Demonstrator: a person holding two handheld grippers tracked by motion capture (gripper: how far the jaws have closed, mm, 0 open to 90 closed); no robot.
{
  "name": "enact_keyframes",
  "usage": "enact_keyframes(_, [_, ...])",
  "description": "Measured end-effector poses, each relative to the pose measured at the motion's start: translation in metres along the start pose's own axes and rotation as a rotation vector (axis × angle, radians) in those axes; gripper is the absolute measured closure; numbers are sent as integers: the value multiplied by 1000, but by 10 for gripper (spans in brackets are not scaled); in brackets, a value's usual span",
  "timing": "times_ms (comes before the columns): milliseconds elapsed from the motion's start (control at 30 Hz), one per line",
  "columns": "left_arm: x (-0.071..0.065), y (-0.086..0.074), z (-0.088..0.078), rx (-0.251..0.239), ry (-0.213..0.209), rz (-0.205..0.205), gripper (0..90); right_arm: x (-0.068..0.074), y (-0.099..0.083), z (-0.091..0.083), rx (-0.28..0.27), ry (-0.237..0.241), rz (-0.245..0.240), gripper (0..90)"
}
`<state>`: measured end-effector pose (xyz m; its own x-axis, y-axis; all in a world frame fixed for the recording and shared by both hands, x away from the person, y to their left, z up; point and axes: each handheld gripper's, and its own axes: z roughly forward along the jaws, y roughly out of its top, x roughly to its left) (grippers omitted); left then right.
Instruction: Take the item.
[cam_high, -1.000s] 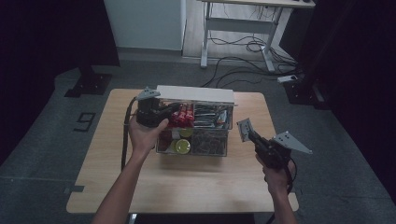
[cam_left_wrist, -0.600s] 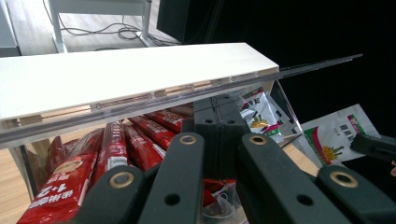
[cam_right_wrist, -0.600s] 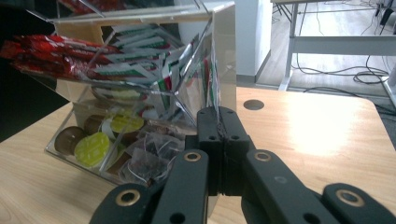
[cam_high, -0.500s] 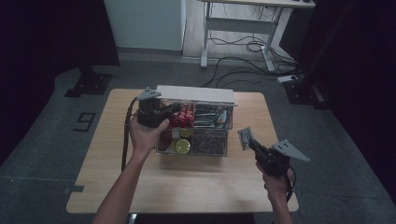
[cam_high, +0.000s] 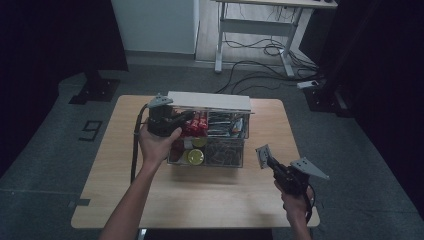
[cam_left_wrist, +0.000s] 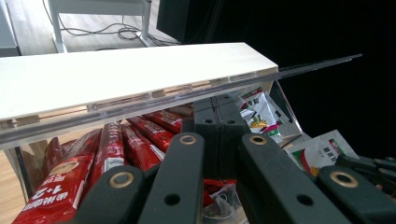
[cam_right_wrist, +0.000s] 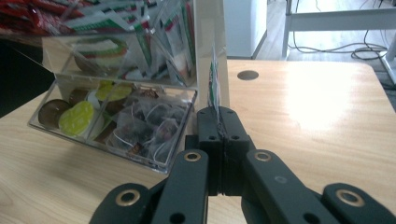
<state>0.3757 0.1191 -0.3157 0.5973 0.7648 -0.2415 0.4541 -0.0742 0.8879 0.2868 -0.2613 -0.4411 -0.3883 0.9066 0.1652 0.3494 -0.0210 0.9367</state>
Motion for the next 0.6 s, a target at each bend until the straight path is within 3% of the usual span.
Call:
enact_keyframes(300, [-1,0,0,-1,1,2,895,-4,-13,4,28,-9,6,887])
enact_keyframes(600, [-1,0,0,-1,1,3,896,-10,-29,10,61,-16,42,887])
